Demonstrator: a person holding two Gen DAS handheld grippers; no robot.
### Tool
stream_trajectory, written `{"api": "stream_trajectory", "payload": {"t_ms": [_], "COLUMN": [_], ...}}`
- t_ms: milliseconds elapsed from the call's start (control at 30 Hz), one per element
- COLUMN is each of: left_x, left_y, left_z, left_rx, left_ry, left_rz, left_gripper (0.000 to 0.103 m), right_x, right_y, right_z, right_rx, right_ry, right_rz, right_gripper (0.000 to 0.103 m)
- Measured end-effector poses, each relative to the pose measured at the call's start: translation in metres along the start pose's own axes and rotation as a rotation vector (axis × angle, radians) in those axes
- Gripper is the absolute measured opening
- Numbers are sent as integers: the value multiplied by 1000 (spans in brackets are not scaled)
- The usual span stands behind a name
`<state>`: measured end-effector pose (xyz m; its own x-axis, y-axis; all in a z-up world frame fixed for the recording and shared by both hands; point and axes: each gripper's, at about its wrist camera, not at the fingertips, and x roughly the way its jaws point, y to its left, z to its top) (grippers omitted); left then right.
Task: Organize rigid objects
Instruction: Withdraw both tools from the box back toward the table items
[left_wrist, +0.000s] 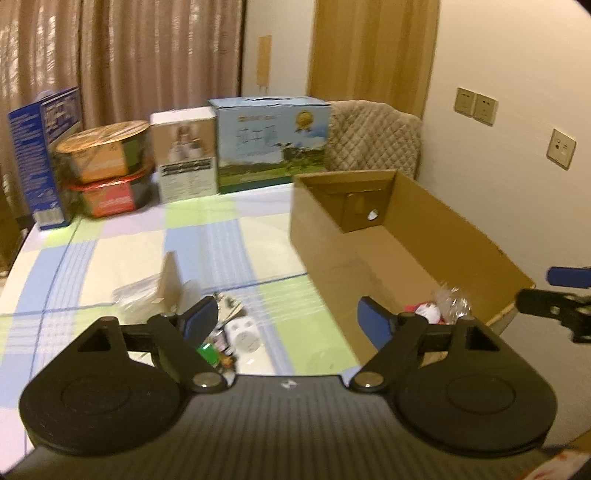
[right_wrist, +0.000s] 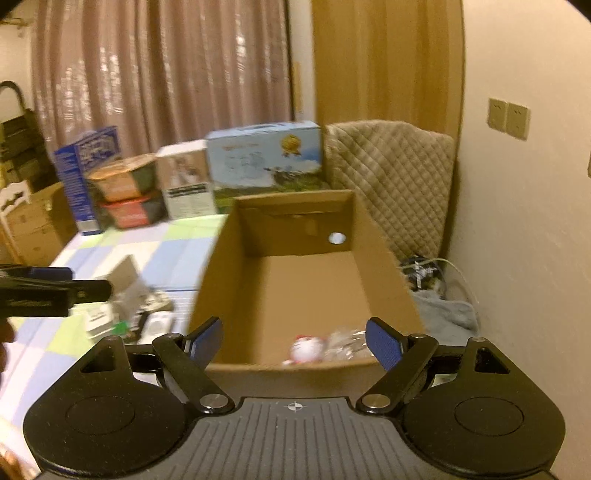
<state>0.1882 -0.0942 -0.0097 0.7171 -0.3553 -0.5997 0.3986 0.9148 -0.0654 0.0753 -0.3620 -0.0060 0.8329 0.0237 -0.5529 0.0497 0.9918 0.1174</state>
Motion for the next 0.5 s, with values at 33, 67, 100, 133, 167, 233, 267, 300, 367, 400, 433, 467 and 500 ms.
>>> {"api": "stream_trajectory", "payload": {"t_ms": [33, 67, 100, 133, 167, 233, 267, 300, 367, 400, 433, 467, 500], "left_x": [-4, -8, -13, -17, -22, -31, -36, -39, -48, -50, -54, -57, -59], "left_y": [5, 9, 14, 18, 23, 32, 36, 39, 48, 51, 55, 60, 64], "left_z": [-4, -7, -11, -15, -19, -26, -30, -33, -40, -43, -46, -49, -50], "left_rx": [-5, -9, -13, -15, -18, -29, -32, -32, -31, -32, -36, -40, -43], "left_ry": [4, 8, 9, 9, 9, 9, 9, 8, 8, 9, 11, 12, 12], "left_rz": [9, 19, 29, 41, 55, 75, 86, 97, 123, 133, 142, 151, 158], "left_gripper": [81, 82, 83, 84, 84, 87, 88, 90, 92, 93, 95, 96, 97], "right_x": [-7, -12, -15, -20, -23, -26, -27, -27, -27, -27, -27, -26, -25], "right_y": [9, 17, 24, 33, 40, 54, 61, 66, 77, 82, 89, 93, 96], "right_z": [-3, -6, -8, -11, -13, -18, -20, -23, -28, -30, -33, -35, -37], "right_rx": [-5, -8, -11, -16, -20, -27, -29, -32, -38, -43, -48, -52, -54], "right_ry": [-6, -9, -11, -13, -11, -2, 3, 8, 20, 26, 29, 30, 32], "right_rz": [14, 23, 33, 47, 60, 84, 94, 100, 116, 124, 129, 132, 134], "right_gripper": [82, 82, 82, 82, 82, 82, 82, 83, 83, 83, 83, 83, 83]}}
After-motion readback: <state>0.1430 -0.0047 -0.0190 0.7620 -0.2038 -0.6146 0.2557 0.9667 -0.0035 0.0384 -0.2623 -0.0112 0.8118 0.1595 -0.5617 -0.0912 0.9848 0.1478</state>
